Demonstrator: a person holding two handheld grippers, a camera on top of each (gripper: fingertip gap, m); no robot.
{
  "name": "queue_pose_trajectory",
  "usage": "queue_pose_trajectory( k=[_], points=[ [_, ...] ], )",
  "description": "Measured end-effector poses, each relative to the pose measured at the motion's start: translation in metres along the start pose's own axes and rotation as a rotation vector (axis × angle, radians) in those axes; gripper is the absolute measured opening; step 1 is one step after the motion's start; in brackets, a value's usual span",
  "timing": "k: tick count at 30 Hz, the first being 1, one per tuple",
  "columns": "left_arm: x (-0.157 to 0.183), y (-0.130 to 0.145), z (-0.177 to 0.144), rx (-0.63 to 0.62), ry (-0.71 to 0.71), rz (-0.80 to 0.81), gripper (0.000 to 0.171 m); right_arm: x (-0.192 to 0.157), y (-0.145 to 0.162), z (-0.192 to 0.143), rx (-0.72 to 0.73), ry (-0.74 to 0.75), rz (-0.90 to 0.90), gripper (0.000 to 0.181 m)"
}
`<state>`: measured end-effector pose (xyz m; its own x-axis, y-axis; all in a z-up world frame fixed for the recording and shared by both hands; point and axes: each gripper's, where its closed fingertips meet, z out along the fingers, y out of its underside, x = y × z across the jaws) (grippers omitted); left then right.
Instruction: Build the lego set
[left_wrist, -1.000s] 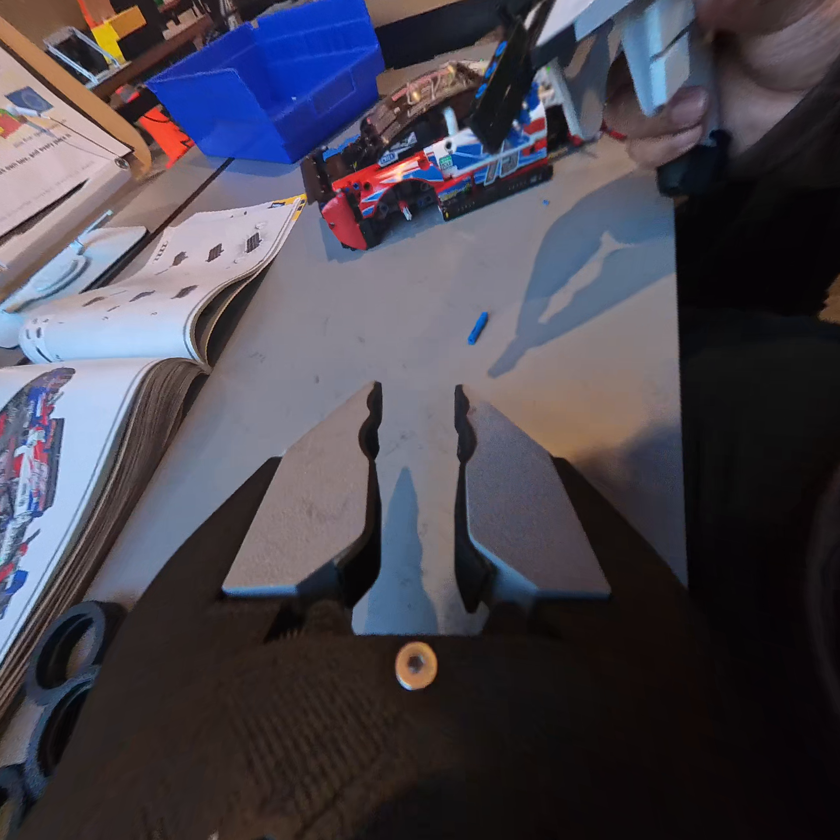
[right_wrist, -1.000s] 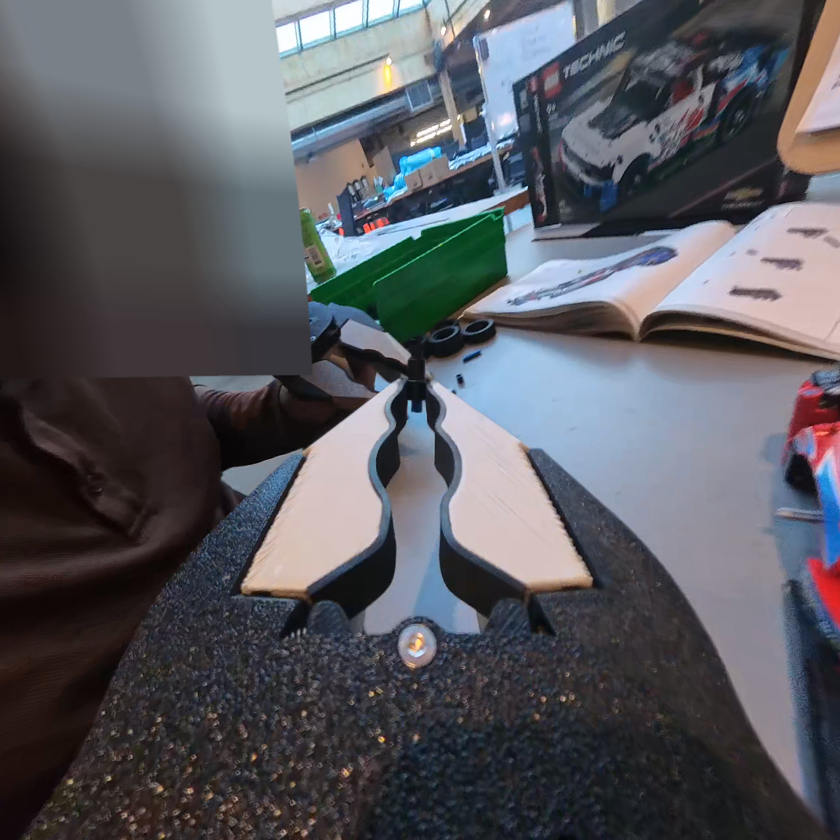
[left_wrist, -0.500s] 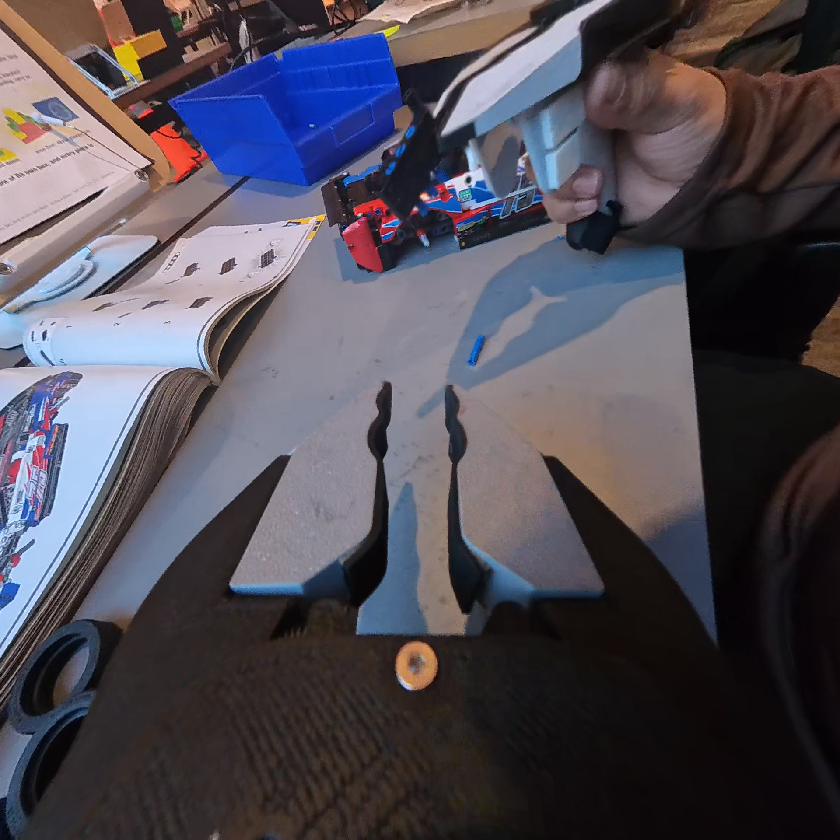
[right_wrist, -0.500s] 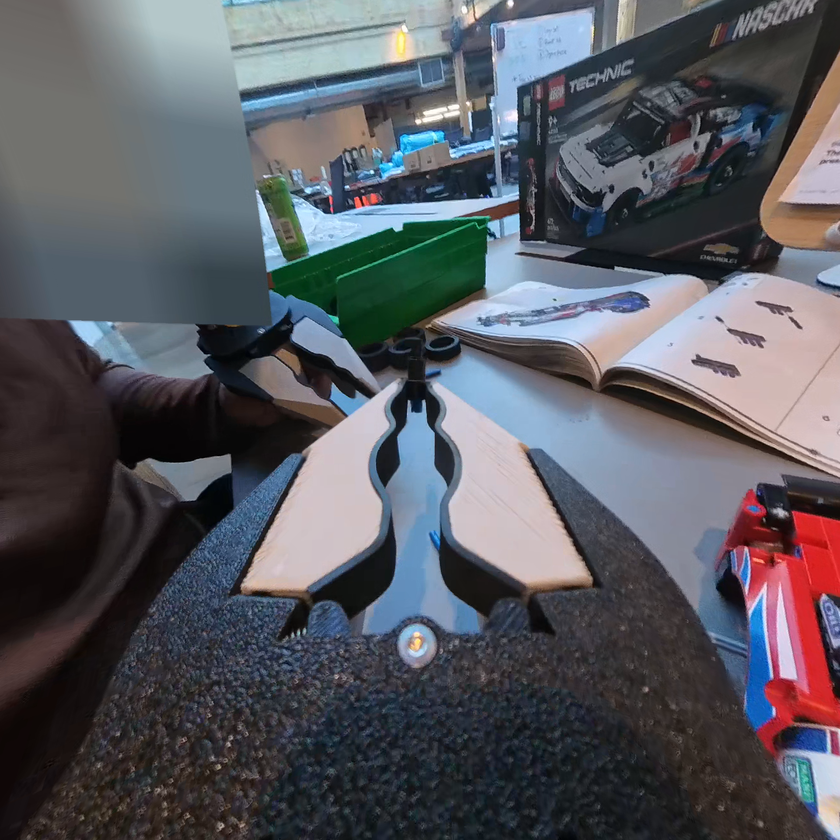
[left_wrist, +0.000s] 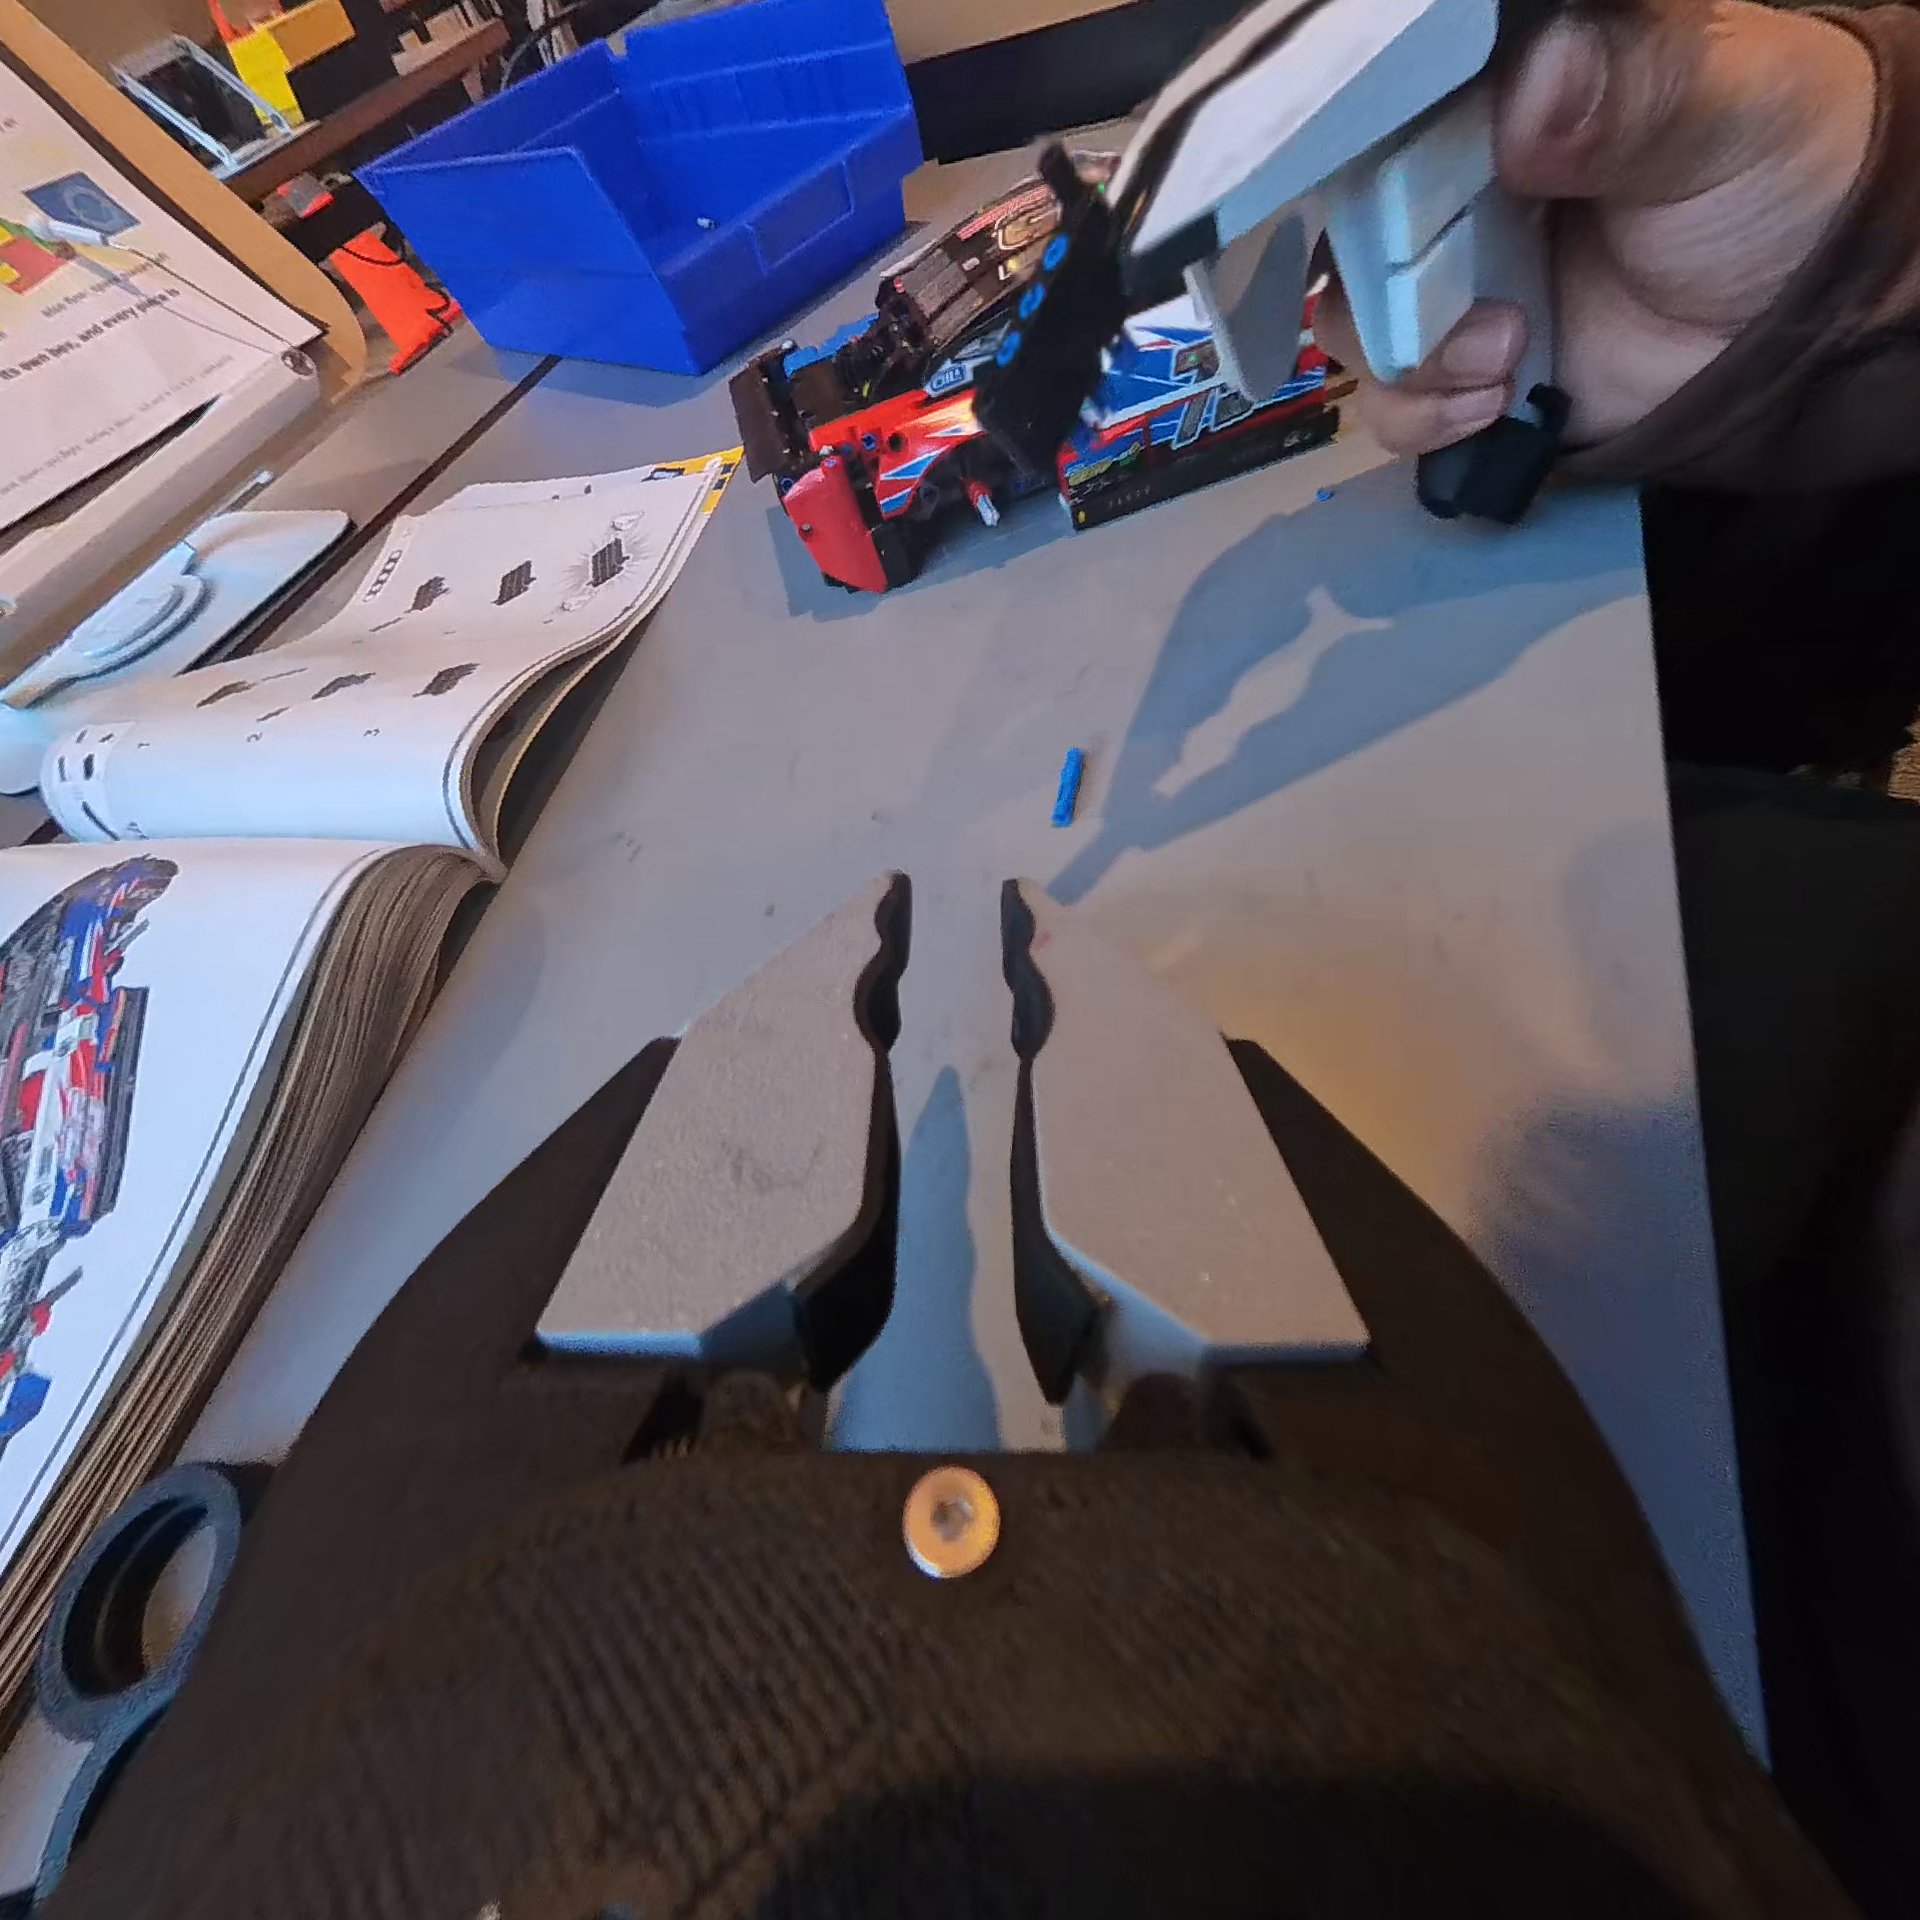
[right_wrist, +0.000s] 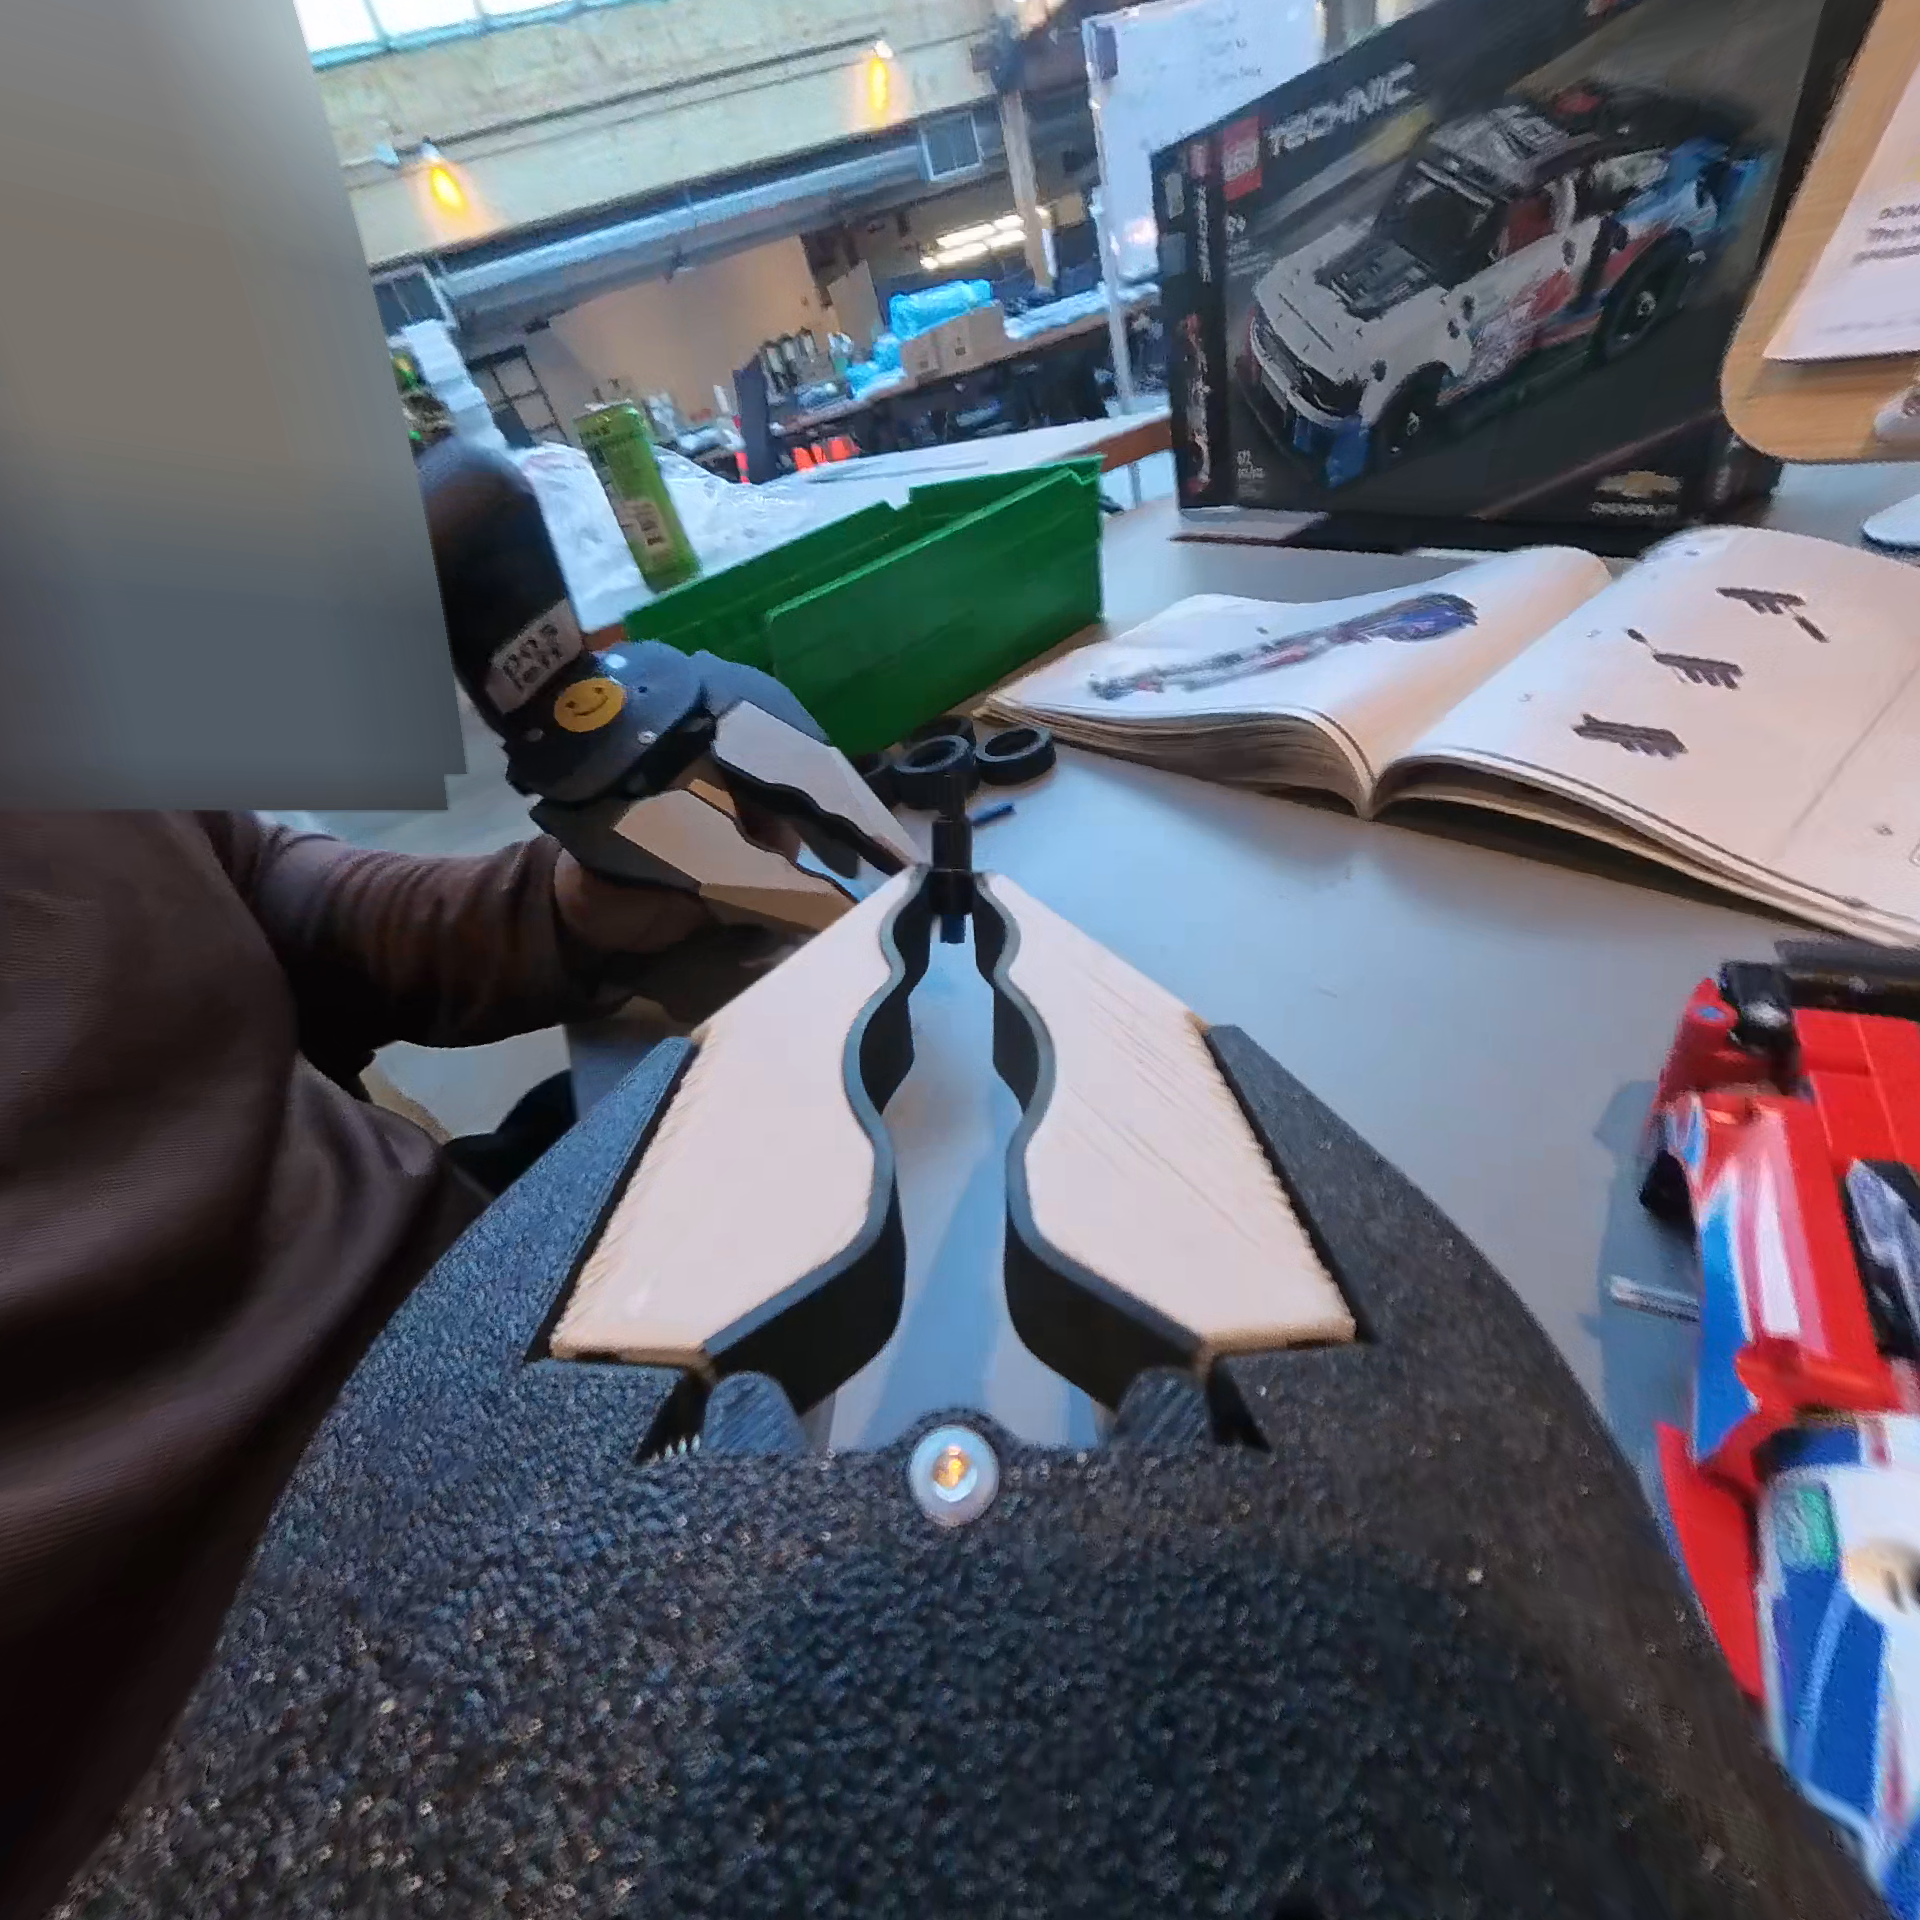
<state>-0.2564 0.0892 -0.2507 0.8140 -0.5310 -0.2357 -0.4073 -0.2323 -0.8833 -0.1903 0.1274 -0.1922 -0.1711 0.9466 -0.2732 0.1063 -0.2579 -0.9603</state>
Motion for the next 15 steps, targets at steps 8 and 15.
queue_pose_trajectory(
  k=[8, 15],
  points=[
    [-0.001, 0.001, 0.012, -0.028, 0.082, -0.085, 0.018, 0.032, 0.011, -0.008, -0.039, 0.099, 0.103, 0.007],
    [0.002, -0.007, 0.016, 0.008, 0.162, -0.167, 0.017, 0.018, 0.021, 0.011, -0.107, -0.024, 0.193, 0.007]
  ],
)
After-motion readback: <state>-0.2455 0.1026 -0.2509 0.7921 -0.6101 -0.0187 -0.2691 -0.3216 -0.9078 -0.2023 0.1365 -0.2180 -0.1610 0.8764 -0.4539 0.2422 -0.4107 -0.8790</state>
